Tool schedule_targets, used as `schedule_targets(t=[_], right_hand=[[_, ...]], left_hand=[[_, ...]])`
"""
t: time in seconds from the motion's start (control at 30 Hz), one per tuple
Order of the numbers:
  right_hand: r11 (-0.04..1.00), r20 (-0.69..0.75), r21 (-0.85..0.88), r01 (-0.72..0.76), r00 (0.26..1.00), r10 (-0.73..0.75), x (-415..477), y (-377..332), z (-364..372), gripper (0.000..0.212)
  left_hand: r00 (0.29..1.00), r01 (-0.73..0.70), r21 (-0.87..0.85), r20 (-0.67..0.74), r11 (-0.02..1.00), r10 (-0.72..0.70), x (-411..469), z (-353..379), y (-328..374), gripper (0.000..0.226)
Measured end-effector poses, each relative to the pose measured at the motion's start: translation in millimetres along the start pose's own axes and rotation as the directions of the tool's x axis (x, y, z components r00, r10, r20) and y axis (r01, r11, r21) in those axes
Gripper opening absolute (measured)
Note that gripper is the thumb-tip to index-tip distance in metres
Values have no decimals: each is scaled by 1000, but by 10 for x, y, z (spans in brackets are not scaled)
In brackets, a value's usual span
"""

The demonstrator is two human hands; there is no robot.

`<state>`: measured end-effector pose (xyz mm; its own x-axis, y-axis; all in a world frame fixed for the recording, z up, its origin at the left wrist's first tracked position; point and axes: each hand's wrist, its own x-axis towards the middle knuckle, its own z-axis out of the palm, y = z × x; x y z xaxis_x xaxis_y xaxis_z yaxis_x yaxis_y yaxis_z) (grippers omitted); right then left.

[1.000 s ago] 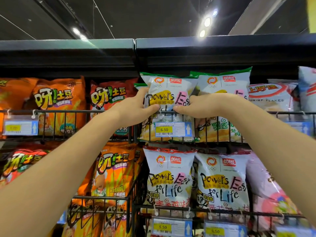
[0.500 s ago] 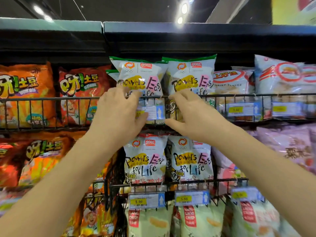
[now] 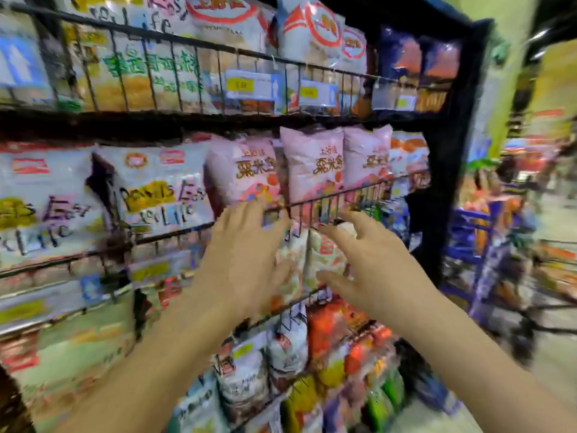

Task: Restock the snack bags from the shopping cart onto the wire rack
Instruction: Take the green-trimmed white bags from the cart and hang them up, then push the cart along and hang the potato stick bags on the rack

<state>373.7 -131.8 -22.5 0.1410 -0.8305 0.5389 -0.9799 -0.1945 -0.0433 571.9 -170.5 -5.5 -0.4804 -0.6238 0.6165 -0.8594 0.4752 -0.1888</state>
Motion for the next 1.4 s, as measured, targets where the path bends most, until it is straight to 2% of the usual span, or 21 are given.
schedule_targets(t=[0.1,0.23,0.5,0.7,0.9,1.13,1.4], right_hand=[[987,36,-88,-137,989,140,-485,344,42,64],[932,87,-188,-309,940,329,-1108,762,-29,69],[787,67,-255,-562,802,594,-2093,1726,-225,65],[716,-33,-237,-656,742,669,-2713,2593,-441,60],[667,-18,-218,-713,686,727,-3184,3558,-667,63],[644,-31,-172,-746,657,753,-3278,4473,-721,60],[608,-24,-160,-778,619,785,-2965,5602,-371,60]], left_hand=[[996,-75,-162,43,984,83,30,416,493,52],[977,-145,-354,97,924,190,95,746,1221,55],[906,-311,-511,95,801,412,225,1066,2672,58],[859,-373,-563,92,738,504,474,1156,3807,60],[821,-386,-596,127,704,557,842,1304,4878,61],[783,-406,-596,163,692,600,1345,1599,5654,62],[748,-464,-618,110,635,654,2283,2493,6307,58]])
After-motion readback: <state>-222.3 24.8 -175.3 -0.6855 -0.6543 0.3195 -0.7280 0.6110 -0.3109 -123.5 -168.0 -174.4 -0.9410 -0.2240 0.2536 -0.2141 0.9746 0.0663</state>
